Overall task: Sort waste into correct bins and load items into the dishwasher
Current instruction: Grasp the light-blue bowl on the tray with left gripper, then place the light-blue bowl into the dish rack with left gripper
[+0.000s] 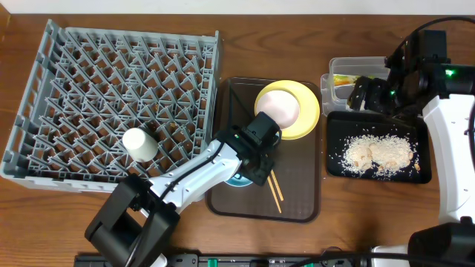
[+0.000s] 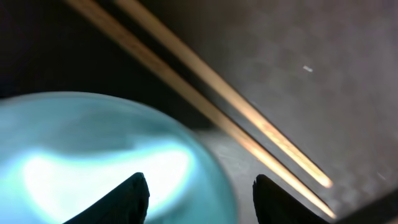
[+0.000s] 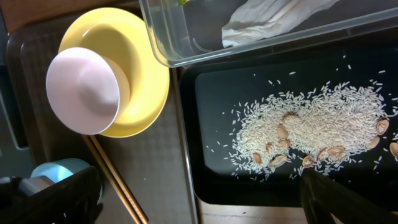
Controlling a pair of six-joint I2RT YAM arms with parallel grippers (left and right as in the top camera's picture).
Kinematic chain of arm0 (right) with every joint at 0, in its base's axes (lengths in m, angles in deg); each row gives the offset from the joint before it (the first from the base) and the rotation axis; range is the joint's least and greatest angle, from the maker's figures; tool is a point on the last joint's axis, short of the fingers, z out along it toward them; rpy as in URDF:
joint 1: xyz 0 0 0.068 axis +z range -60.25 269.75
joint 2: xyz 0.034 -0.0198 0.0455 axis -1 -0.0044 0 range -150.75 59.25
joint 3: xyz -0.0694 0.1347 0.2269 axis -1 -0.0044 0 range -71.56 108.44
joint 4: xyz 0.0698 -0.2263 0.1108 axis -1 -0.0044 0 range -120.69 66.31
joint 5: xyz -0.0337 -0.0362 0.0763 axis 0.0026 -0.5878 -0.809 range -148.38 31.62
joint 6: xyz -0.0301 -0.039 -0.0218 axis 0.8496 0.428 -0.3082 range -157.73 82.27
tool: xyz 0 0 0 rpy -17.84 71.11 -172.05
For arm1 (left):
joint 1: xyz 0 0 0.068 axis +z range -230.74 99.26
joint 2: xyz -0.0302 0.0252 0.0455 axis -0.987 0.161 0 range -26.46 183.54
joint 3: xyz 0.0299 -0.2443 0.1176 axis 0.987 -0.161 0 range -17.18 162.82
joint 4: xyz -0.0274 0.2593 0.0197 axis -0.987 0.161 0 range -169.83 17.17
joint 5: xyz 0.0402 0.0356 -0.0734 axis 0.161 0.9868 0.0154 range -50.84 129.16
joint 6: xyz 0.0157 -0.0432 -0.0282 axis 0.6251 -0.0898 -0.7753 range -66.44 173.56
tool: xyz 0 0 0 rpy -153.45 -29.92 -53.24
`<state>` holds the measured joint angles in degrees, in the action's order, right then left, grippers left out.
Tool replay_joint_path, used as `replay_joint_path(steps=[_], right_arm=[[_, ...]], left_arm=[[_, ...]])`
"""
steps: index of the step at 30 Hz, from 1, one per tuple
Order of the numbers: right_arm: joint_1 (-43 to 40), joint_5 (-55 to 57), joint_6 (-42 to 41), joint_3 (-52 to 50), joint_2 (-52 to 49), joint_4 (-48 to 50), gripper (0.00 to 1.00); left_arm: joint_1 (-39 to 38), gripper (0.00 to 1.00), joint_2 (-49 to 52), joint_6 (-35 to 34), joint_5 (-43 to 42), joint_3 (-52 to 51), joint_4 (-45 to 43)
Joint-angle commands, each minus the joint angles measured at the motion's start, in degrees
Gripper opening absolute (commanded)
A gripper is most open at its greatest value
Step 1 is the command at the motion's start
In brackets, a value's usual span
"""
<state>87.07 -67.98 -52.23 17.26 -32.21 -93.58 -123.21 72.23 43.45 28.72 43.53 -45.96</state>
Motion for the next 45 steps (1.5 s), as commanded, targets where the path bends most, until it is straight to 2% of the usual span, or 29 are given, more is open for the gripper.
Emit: replay_joint_path(steps=[1,7,14,19,24,26,32,37,42,45], right_arm=[[-0.1,-0.5,1.3,0.3,0.6,-0.2,0.99],[-0.1,-0.5,1.3,0.3,0.6,-0.2,0.99],[-0.1,-0.5,1.3,0.3,0.6,-0.2,0.99],[-0.1,-0.5,1.3,0.3,0.6,-0.2,0.99],[-0.1,-0.5,1.3,0.3,0.6,-0.2,0.99],[-0.1,-0.5,1.3,0.3,0.6,-0.2,0.99],[-0.1,-0.5,1.3,0.3,0.6,-0.2,0.99],[-0.1,-0.5,1.3,0.3,0.6,-0.2,0.99],[-0.1,-0.5,1.3,0.3,0.6,-0.2,0.99],[-0.1,-0.5,1.3,0.3,0.6,-0.2,0.99]], left_arm=[[0.0,0.57,-0.1,-2.7,5.8,-0.5,-0.6],[-0.7,0.53,0.4,-6.4,5.8,-0.5,-1.9],[-4.0,0.52,3.4,-6.6,5.8,-0.5,-2.3],[-5.0,0.31,3.6,-6.5,6.0,-0.4,-2.5],[-5.0,0.19,1.7,-6.5,7.1,0.5,-2.4],[-5.0,0.08,0.7,-6.5,7.1,0.8,-2.5],[-5.0,0.08,-3.9,-6.5,7.1,0.8,-2.3],[-2.9,0.07,-11.9,-5.8,7.1,1.3,-2.3],[4.3,0.07,-22.2,-4.0,6.6,2.6,-2.5],[11.1,0.08,-27.2,0.3,0.9,3.6,-3.6]])
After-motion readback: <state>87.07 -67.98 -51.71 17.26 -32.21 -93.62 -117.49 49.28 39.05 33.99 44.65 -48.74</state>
